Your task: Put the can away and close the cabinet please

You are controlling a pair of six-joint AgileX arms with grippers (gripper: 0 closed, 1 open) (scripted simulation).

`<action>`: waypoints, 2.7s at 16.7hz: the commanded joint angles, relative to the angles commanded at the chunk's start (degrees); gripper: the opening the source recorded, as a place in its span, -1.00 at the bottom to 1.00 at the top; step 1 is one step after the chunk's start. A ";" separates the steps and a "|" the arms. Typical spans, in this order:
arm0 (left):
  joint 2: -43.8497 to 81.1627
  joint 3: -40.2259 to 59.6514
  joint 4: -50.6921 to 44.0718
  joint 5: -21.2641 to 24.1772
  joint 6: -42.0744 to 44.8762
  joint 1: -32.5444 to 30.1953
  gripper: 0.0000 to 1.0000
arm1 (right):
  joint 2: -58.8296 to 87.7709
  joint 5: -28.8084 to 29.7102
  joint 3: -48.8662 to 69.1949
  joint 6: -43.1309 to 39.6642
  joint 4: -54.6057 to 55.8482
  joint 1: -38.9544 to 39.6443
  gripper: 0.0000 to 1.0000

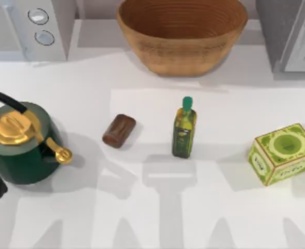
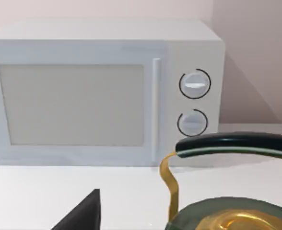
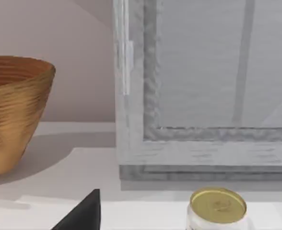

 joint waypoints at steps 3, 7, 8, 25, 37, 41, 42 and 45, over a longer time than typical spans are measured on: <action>0.00 0.00 0.00 0.00 0.00 0.00 1.00 | 0.69 -0.06 0.19 -0.03 0.48 -0.08 1.00; 0.00 0.00 0.00 0.00 0.00 0.00 1.00 | 9.27 -0.76 2.32 -0.33 6.05 -0.98 1.00; 0.00 0.00 0.00 0.00 0.00 0.00 1.00 | 12.91 -1.04 3.12 -0.44 8.18 -1.30 1.00; 0.00 0.00 0.00 0.00 0.00 0.00 1.00 | 90.72 -5.44 17.65 -2.38 45.15 -7.69 1.00; 0.00 0.00 0.00 0.00 0.00 0.00 1.00 | 93.55 -4.27 22.30 -1.68 43.88 -6.98 1.00; 0.00 0.00 0.00 0.00 0.00 0.00 1.00 | 101.92 -4.03 27.35 -1.67 47.04 -7.10 1.00; 0.00 0.00 0.00 0.00 0.00 0.00 1.00 | 104.10 -4.00 27.96 -1.73 48.30 -7.11 1.00; 0.00 0.00 0.00 0.00 0.00 0.00 1.00 | 108.79 -4.19 28.51 -1.79 51.98 -6.59 1.00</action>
